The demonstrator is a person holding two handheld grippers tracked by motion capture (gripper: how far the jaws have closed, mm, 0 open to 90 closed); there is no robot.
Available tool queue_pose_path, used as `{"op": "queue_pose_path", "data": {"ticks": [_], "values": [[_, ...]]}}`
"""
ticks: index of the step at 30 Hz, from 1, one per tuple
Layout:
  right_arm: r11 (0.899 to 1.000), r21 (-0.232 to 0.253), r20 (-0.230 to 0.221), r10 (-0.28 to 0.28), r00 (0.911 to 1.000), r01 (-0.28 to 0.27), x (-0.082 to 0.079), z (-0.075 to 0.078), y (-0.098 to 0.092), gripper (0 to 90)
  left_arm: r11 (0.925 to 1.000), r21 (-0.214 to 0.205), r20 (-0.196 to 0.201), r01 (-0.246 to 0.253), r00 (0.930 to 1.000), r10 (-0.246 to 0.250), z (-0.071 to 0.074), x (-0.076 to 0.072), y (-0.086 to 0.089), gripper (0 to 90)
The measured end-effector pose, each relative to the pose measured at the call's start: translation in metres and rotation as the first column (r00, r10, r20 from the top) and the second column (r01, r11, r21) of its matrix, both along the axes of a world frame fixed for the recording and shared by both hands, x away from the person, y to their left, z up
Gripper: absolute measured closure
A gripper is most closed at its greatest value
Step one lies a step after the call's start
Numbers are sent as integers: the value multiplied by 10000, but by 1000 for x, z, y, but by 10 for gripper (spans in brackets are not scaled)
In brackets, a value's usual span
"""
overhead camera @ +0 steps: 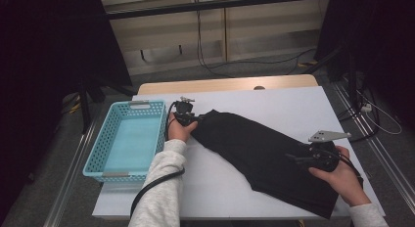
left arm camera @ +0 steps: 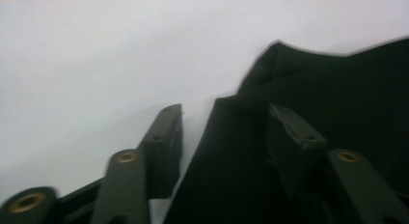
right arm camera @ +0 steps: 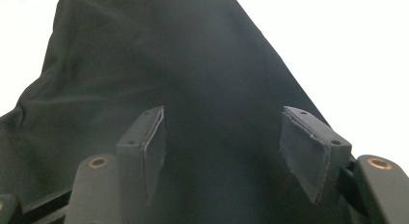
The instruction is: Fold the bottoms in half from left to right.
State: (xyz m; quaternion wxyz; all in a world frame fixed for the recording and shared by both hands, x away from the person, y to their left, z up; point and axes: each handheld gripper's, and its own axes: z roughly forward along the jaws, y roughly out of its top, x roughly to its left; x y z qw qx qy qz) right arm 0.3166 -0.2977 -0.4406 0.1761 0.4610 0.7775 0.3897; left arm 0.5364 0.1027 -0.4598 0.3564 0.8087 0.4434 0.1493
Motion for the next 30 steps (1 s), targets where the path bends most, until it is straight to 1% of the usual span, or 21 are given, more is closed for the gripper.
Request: {"op": "queue_pose_path", "data": {"ticks": [1, 4, 5, 6, 7, 9, 10, 11, 12, 14, 16, 17, 18, 20, 21, 22, 23, 24, 25, 27, 30], "values": [[10000, -7, -7, 0, 10000, 0, 0, 0, 0, 337, 9999, -130, -55, 100, 9999, -100, 0, -1, -1, 593], [10000, -21, -36, -21, 10000, 21, 0, -1, 1, 337, 9981, -493, -554, 370, 9977, -397, 2, -3, -3, 789], [10000, -27, -52, -11, 10000, 11, 0, -2, 1, 337, 9977, -506, -536, 442, 9975, -469, 3, -4, -4, 839], [10000, -18, -56, 0, 10000, 0, 0, -2, 2, 337, 9974, -559, -574, 461, 9971, -493, 3, -5, -4, 856], [10000, -34, -47, 23, 10000, -23, 0, -2, 2, 337, 9955, -736, -642, 590, 9959, -638, 5, -7, -4, 860], [10000, -33, -39, 30, 10000, -30, -1, -1, 2, 337, 9926, -1002, -514, 691, 9959, -745, 9, -12, -4, 863], [10000, -33, -39, 30, 10000, -30, -1, -1, 2, 337, 9926, -1002, -514, 691, 9959, -745, 9, -12, -4, 864], [10000, -43, -25, 30, 10000, -30, -1, -1, 2, 337, 9897, -1221, -477, 750, 9955, -813, 12, -15, -4, 864], [10000, -21, -38, -4, 10000, 3, -1, -1, 2, 332, 9834, -1557, -193, 936, 9950, -978, 18, -23, -5, 864], [10000, -21, -27, -6, 10000, 5, 0, -2, 2, 330, 9797, -1497, 99, 1331, 9910, -1331, 23, -31, -6, 863], [10000, -16, -17, -7, 10000, 7, 0, -2, 3, 323, 9708, -1628, 401, 1761, 9843, -1718, 25, -45, -8, 863], [10000, -16, -17, -7, 10000, 7, 0, -2, 3, 323, 9708, -1628, 401, 1761, 9843, -1718, 25, -45, -8, 863], [10000, -11, 23, -16, 10000, 16, 0, -2, 4, 315, 9615, -1711, 452, 2151, 9766, -2104, 22, -56, -9, 864], [10000, -29, 43, -94, 9999, 94, 1, -2, 5, 309, 9566, -1576, 482, 2450, 9695, -2403, 18, -63, -9, 863], [9999, -22, 46, -131, 9999, 131, 2, -3, 6, 308, 9566, -1576, 482, 2450, 9695, -2403, 18, -63, -9, 862], [9999, -18, 27, -159, 9999, 159, 3, -4, 7, 307, 9540, -1595, 493, 2540, 9672, -2493, 12, -68, -8, 862], [9998, 5, 1, -191, 9998, 191, 4, -5, 8, 304, 9543, -1571, 455, 2542, 9671, -2502, 11, -69, -7, 860], [9998, 9, -50, -189, 9998, 189, 5, -6, 9, 303, 9578, -1580, 493, 2403, 9707, -2354, 9, -70, -7, 858], [9998, 19, -56, -182, 9998, 182, 6, -7, 9, 303, 9608, -1429, 505, 2376, 9712, -2327, 8, -70, -6, 856], [9999, -1, -96, -159, 9998, 159, 7, -8, 11, 303, 9605, -1459, 445, 2368, 9715, -2328, 7, -70, -6, 847], [9999, 0, -76, -140, 9999, 140, 7, -7, 11, 302, 9611, -1631, 530, 2228, 9747, -2170, 9, -69, -6, 763]]}}
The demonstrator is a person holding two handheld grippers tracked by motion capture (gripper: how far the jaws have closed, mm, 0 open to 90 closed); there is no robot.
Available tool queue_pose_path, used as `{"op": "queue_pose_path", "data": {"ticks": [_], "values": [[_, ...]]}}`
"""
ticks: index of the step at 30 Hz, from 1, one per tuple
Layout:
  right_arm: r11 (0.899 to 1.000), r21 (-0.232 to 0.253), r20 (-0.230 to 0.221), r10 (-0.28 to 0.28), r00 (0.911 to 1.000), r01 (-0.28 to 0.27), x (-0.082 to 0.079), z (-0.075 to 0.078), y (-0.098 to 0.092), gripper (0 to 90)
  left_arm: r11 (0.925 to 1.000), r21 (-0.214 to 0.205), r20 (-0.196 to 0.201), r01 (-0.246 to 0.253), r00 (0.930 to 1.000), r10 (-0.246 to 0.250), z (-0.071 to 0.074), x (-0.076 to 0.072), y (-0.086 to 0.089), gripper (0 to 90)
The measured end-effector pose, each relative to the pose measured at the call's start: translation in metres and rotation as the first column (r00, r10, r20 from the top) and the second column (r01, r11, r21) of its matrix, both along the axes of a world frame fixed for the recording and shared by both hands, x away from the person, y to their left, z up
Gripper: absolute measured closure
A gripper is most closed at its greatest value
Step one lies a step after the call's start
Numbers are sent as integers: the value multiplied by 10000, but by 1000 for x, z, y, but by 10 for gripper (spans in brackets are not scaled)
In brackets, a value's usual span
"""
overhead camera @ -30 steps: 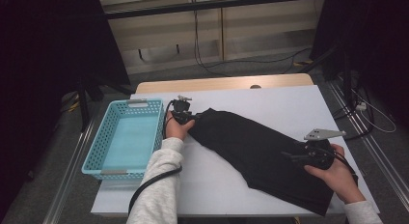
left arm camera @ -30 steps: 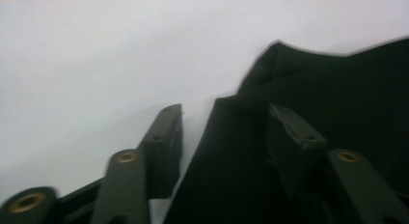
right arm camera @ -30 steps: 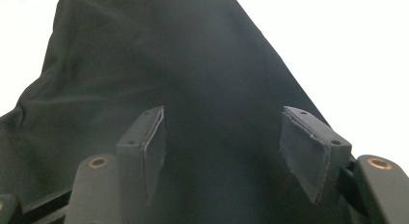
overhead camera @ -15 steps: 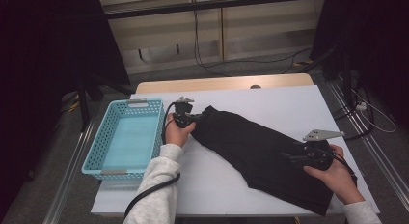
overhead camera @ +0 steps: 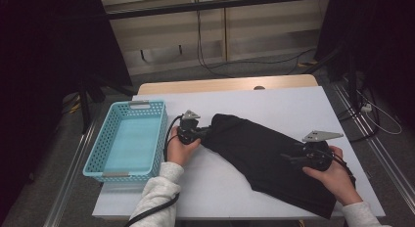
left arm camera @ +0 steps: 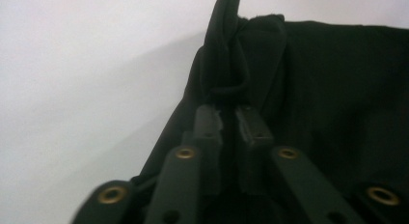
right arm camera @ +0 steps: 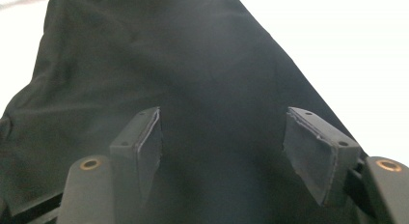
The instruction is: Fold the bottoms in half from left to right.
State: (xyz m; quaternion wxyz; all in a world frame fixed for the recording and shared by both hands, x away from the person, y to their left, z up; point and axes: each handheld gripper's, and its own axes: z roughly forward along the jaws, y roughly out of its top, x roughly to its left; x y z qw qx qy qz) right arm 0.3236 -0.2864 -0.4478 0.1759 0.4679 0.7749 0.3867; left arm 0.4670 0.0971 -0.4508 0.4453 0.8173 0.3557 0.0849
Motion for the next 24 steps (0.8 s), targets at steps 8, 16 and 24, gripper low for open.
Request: {"op": "queue_pose_path", "data": {"ticks": [8, 16, 24], "values": [[10000, 36, 17, -71, 10000, 71, -2, 1, -3, 300, 9999, -103, 282, 54, 9996, -51, 9, -2, -1, 696], [10000, -7, -6, -37, 10000, 37, -2, 2, -3, 298, 9994, 118, 19, 310, 9995, -311, 10, -4, -6, 691], [10000, 4, -22, -27, 10000, 27, -2, 2, -3, 296, 9997, 99, -69, -224, 9997, 225, 1, 8, -4, 654]]}}
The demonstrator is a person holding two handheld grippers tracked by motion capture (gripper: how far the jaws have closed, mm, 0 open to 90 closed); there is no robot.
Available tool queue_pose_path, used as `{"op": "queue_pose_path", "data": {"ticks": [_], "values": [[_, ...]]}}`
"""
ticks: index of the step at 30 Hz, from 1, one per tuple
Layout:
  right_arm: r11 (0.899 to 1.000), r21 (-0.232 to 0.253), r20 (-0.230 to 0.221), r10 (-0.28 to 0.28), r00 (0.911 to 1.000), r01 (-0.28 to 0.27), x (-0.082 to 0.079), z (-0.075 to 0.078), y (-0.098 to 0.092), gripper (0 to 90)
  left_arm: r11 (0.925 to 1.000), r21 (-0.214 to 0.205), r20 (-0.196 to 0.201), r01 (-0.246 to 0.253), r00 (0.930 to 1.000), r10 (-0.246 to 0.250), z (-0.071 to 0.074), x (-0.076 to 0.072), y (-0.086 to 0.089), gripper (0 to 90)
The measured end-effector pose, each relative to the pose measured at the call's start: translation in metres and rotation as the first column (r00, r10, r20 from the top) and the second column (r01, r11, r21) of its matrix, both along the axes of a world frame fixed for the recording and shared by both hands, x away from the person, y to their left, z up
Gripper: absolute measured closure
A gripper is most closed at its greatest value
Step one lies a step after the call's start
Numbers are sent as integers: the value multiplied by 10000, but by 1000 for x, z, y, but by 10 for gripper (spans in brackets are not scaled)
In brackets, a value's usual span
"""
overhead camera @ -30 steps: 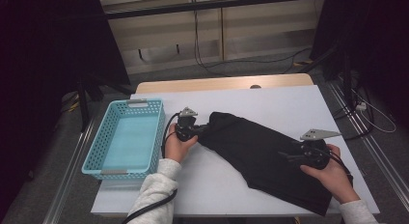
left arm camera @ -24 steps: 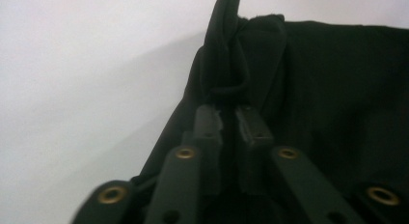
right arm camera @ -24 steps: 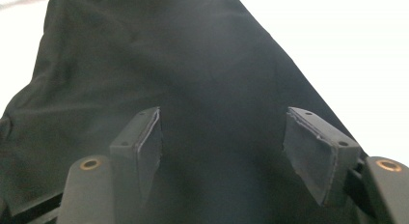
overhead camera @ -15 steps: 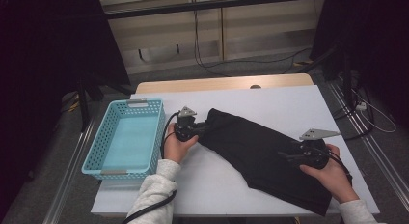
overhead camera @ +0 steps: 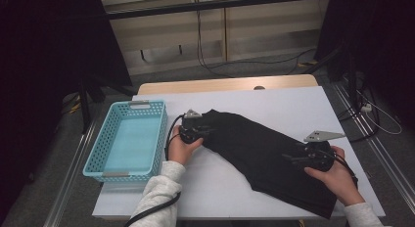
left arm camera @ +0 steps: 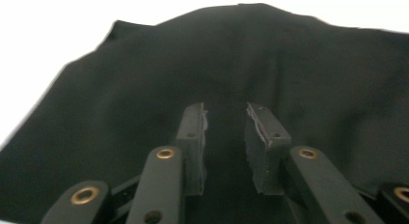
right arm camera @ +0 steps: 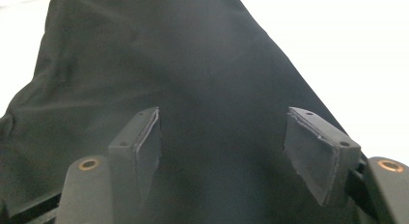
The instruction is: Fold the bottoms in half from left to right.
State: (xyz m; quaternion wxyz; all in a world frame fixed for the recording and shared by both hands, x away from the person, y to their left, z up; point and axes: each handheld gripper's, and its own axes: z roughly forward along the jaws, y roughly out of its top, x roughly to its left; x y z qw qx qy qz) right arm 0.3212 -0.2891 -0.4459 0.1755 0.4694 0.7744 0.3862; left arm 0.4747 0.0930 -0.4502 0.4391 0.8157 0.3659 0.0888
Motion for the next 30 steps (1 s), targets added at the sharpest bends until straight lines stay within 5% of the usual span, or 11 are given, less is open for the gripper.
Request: {"op": "queue_pose_path", "data": {"ticks": [9, 10, 13, 19, 30], "values": [[10000, -9, 12, 22, 10000, -22, 1, -1, 0, 296, 9910, 483, 384, -1251, 9916, 1233, 3, 31, 6, 425], [10000, -5, 20, 4, 10000, -4, 1, -1, -1, 296, 9827, 664, 259, -1726, 9849, 1712, 0, 36, 11, 401], [10000, 14, 48, -20, 10000, 20, 0, 0, -3, 295, 9736, 936, 183, -2082, 9781, 2074, -2, 38, 16, 326], [10000, 28, 82, -60, 9999, 60, -1, 1, -5, 292, 9591, 1358, 128, -2483, 9684, 2489, -4, 36, 26, 282], [10000, 48, 134, -86, 9999, 86, -3, 3, -6, 290, 9514, 1825, -137, -2479, 9669, 2546, -11, 31, 33, 224]]}}
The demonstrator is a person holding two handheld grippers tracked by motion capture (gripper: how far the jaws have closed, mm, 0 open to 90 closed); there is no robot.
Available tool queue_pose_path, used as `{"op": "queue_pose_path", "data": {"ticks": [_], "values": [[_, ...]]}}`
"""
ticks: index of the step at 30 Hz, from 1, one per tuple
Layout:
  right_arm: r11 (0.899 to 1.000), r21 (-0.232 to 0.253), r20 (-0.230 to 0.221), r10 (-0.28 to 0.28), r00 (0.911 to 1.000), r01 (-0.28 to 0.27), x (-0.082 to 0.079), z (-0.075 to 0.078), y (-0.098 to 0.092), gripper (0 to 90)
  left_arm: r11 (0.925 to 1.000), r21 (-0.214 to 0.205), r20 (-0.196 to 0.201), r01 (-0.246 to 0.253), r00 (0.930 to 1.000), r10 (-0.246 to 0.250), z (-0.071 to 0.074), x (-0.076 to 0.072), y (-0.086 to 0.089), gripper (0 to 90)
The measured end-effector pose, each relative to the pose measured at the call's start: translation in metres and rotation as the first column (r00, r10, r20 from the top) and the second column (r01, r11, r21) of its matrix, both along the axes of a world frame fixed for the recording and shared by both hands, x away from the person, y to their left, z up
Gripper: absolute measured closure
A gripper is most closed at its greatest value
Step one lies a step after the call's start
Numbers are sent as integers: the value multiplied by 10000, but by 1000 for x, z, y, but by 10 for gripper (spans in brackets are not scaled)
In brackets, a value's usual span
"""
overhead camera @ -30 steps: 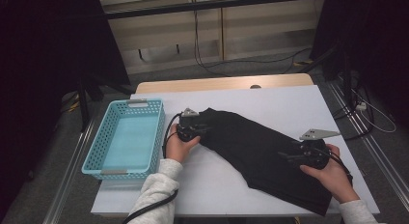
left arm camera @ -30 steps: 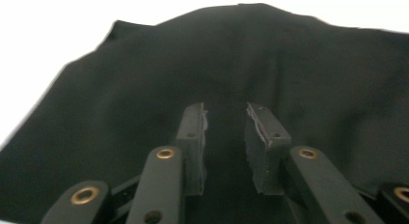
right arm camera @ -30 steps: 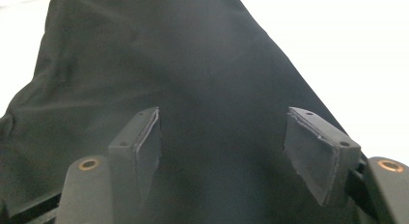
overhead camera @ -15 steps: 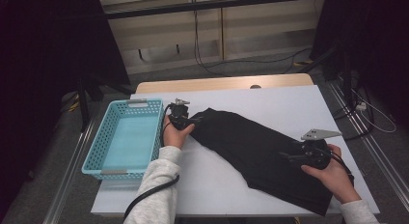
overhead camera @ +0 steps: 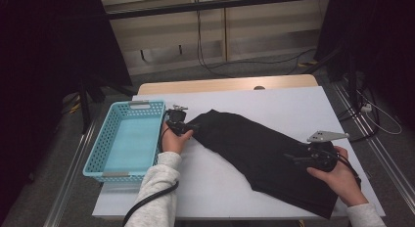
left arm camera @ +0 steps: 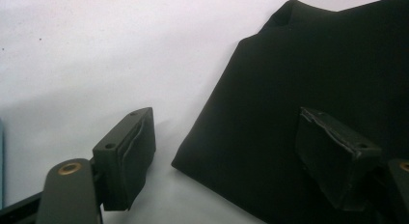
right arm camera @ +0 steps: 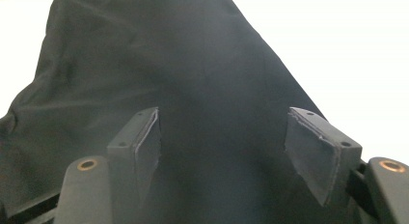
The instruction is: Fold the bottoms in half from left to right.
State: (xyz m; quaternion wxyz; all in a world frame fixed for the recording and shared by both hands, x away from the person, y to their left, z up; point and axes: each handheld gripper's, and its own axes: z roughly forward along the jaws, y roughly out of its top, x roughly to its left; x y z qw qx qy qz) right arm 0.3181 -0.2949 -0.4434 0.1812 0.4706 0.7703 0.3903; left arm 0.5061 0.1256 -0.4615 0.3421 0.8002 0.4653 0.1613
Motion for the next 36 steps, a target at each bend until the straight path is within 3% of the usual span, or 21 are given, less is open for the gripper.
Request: {"op": "queue_pose_path", "data": {"ticks": [5, 13, 16, 18, 21, 22, 25, 29, 36], "values": [[10000, -39, 0, 48, 10000, -48, 0, 0, 1, 289, 9996, -210, -392, -164, 9991, 156, 3, -2, -1, 295], [9999, -60, -40, 102, 9999, -102, 0, -1, 4, 289, 9972, -646, -1069, -384, 9938, 313, 8, -5, -1, 634], [9999, -48, -50, 99, 9999, -99, 0, -1, 4, 288, 9927, -1166, -1623, -299, 9867, 107, 8, -5, -4, 770], [10000, -54, -20, 62, 10000, -62, 0, -1, 3, 285, 9897, -1392, -1786, -340, 9839, 87, 8, -5, -6, 825], [10000, -26, 3, 33, 10000, -33, 0, 0, 1, 283, 9888, -1454, -1859, -342, 9826, 66, 10, -6, -7, 840], [10000, 10, 2, -21, 10000, 21, 0, 0, 0, 282, 9848, -1682, -1964, -430, 9805, 93, 15, -5, -6, 843], [10000, 56, 5, -81, 10000, 81, 0, 0, -1, 278, 9845, -1683, -1901, -504, 9816, 177, 23, -4, -5, 848], [9999, 40, -16, -126, 9999, 126, 0, -1, -2, 261, 9829, -1748, -1610, -578, 9865, 293, 49, 0, 1, 849], [10000, 46, -17, -86, 10000, 86, -1, -1, -1, 259, 9842, -1588, -1331, -787, 9894, 576, 69, 5, 13, 850]]}}
